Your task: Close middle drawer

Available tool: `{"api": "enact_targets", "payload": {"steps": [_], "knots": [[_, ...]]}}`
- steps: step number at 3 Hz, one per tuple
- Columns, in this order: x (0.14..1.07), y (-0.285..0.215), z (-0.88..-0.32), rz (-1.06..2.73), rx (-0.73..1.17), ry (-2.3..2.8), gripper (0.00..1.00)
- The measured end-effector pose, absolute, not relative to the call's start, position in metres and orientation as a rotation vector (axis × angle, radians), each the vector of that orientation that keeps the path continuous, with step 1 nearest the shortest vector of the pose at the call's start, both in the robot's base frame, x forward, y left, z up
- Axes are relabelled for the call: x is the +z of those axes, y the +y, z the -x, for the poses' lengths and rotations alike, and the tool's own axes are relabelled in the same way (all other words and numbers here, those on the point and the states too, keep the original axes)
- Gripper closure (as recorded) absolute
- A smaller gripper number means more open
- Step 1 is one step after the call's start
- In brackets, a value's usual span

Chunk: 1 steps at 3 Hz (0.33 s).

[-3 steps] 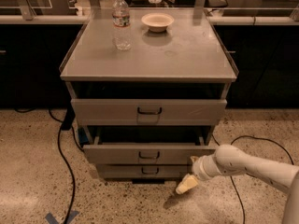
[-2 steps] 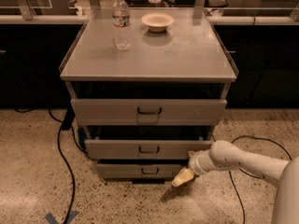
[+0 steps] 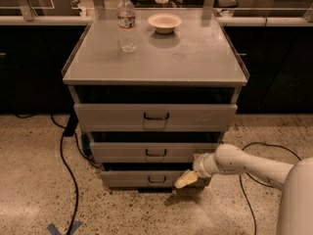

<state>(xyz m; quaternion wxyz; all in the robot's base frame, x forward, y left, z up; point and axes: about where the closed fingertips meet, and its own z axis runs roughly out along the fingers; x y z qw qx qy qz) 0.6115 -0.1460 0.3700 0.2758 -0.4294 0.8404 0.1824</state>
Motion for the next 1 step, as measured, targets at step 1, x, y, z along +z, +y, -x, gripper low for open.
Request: {"api": "enact_targets", "payload": {"steps": [1], "knots": [[0.3700, -0.1460, -0.6115, 1.154, 0.490, 2.258, 0.00]]}}
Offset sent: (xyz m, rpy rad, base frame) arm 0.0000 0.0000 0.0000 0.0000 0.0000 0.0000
